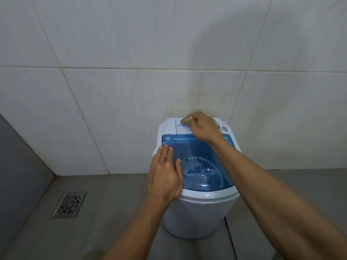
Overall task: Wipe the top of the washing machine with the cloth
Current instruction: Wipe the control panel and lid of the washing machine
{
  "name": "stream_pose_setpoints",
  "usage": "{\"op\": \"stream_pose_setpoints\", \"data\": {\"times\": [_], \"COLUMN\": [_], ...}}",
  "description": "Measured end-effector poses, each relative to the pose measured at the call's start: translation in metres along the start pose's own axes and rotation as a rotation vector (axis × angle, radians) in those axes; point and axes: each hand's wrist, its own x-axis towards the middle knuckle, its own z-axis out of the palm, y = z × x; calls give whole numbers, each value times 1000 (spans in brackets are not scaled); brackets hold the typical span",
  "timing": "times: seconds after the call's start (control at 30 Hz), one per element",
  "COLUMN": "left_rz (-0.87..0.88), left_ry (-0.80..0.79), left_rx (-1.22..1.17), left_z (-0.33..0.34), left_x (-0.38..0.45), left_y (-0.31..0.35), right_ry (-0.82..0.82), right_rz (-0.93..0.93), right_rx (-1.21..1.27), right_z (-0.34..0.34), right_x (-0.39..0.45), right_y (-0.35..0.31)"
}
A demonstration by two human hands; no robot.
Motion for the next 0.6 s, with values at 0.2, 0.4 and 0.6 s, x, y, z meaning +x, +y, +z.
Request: {"op": "stream_pose_setpoints", "data": {"times": [0.2, 0.4, 0.6], "left_rz": [-3, -14, -11], "left_ry": [-19, -13, -16], "left_rx": [-2, 6, 17], "left_z": [0, 2, 2], "left_x": [0, 0, 0], "left_y": [0, -3, -2], "right_ry": [-201, -249, -277], "right_rz": [-166, -131, -141], "right_rx": [-205, -347, -372], "right_z": [-12, 1, -4], "right_x": [-3, -4, -40], "right_y": [10, 0, 19]}}
